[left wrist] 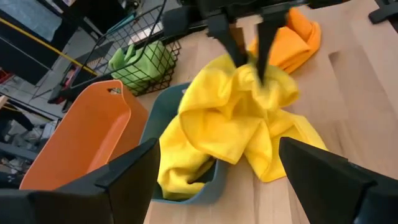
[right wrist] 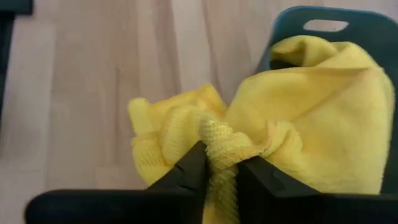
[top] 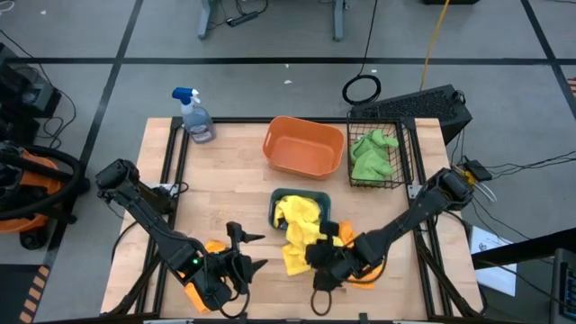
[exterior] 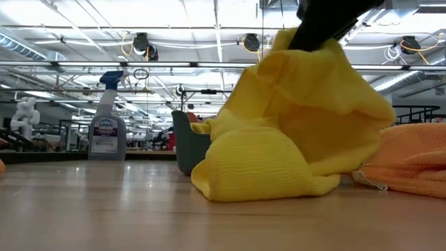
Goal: Sort microfiber towel by color & place in baskets
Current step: Put the yellow microfiber towel into the blue bin
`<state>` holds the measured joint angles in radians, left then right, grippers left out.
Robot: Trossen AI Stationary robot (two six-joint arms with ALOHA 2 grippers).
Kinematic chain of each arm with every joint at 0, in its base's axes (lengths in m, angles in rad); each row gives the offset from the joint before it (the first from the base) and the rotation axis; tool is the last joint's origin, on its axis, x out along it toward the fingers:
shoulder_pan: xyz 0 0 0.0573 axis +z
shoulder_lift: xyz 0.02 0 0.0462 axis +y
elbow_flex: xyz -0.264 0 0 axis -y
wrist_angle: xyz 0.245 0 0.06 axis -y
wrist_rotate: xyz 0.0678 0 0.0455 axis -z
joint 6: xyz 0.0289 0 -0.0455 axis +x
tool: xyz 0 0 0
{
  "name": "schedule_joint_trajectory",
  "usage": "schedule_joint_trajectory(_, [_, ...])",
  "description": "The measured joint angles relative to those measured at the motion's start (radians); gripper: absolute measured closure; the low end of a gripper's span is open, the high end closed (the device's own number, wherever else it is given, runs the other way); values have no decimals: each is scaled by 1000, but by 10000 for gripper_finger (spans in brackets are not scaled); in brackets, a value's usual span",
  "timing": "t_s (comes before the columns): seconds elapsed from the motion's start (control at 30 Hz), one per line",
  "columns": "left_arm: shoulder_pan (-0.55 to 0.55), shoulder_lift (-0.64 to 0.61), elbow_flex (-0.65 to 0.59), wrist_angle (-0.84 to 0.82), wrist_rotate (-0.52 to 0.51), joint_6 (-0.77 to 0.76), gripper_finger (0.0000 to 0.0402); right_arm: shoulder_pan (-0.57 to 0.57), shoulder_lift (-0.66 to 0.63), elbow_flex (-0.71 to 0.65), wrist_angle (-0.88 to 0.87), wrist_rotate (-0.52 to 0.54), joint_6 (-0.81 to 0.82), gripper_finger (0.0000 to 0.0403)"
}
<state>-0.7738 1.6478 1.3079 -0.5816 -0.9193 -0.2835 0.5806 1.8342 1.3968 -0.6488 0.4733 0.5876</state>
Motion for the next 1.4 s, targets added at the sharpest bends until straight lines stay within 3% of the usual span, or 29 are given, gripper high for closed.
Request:
schedule_joint_trajectory(0.27, [0,0,0,13,-1,1,68,55,74,0,34,119,4,254])
schedule_joint_trajectory(0.57, [0,0,0,16,0,1,68,39,197,0,63,41,76,135])
schedule_joint_trajectory(0.77, [0,0,0,20,1,2,68,17,239,0,85,-30,58,110])
schedule_joint_trajectory(0.93, [0,0,0,23,1,2,68,-4,272,3,122,-113,45,129])
schedule_joint_trajectory(1.03, [0,0,0,24,2,3,68,-11,286,6,137,-162,29,163])
schedule_joint_trajectory(1.13, [0,0,0,26,2,3,68,-12,288,6,139,-184,20,221])
schedule_joint_trajectory(1.33, [0,0,0,32,2,9,69,-9,264,2,136,-218,-37,375])
schedule_joint_trajectory(1.4, [0,0,0,40,3,11,69,-3,253,0,137,-220,-54,388])
